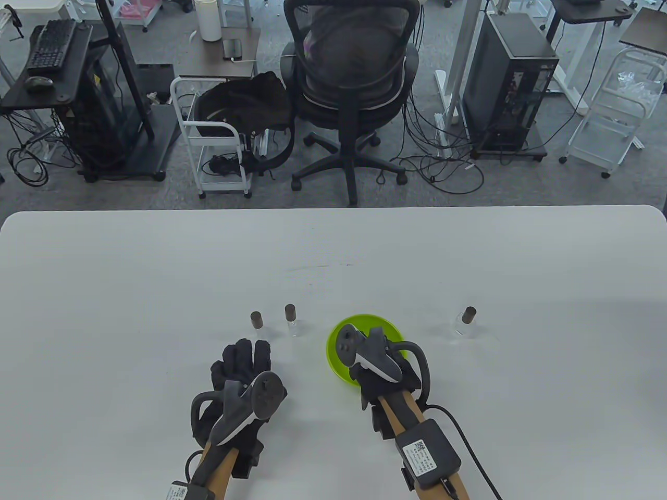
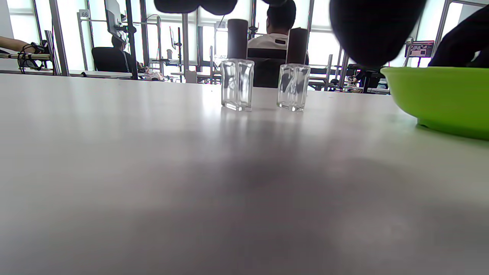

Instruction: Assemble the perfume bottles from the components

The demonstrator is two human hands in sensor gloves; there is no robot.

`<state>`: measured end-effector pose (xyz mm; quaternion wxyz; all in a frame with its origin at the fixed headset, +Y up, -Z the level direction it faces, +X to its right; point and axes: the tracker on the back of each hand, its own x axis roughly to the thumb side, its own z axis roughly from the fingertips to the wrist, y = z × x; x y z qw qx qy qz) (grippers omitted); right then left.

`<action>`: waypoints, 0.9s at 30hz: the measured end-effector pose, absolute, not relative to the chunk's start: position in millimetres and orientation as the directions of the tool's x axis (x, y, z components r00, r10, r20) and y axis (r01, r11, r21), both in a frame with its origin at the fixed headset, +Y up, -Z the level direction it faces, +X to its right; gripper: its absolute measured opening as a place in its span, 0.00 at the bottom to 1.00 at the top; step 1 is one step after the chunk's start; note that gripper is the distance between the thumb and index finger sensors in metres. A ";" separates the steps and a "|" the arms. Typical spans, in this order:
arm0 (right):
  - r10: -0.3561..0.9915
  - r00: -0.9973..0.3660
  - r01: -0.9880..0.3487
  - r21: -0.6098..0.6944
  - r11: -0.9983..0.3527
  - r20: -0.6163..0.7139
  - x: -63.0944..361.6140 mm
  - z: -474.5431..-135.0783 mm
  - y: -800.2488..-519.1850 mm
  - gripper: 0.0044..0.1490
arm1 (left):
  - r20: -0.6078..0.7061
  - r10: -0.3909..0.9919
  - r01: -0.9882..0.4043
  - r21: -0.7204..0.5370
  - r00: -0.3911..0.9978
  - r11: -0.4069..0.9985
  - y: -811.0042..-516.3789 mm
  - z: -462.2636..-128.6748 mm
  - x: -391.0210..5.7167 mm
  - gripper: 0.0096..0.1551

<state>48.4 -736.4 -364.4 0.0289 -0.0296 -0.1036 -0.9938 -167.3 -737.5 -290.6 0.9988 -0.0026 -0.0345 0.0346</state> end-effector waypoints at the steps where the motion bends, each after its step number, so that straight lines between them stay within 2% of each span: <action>1: -0.070 -0.996 0.081 0.201 -0.976 0.062 48.3 -364.5 -735.5 0.33 | 0.069 0.070 -0.070 -0.007 0.995 0.998 -737.4 -290.5 -167.4 0.57; 10: -0.014 -0.999 0.023 0.181 -0.983 0.050 58.0 -366.8 -731.7 0.30 | 0.067 0.076 -0.075 -0.005 0.995 0.997 -737.4 -290.7 -168.7 0.57; 16: 0.148 -0.985 -0.143 0.062 -0.988 0.089 79.7 -351.2 -703.8 0.32 | 0.067 0.080 -0.080 -0.007 0.995 0.997 -737.5 -290.9 -169.4 0.57; 19: 0.264 -0.958 -0.264 0.015 -0.964 0.112 104.8 -334.9 -687.5 0.36 | 0.068 0.077 -0.077 -0.006 0.995 0.997 -737.7 -290.8 -169.1 0.57; 23: 0.385 -0.913 -0.393 -0.038 -0.919 0.132 144.9 -313.7 -680.8 0.46 | 0.071 0.066 -0.066 -0.006 0.995 0.998 -737.7 -291.0 -167.9 0.56; 27: 0.463 -0.881 -0.469 -0.052 -0.882 0.098 185.5 -298.5 -691.3 0.40 | 0.071 0.065 -0.065 -0.010 0.995 0.998 -737.6 -291.9 -167.0 0.56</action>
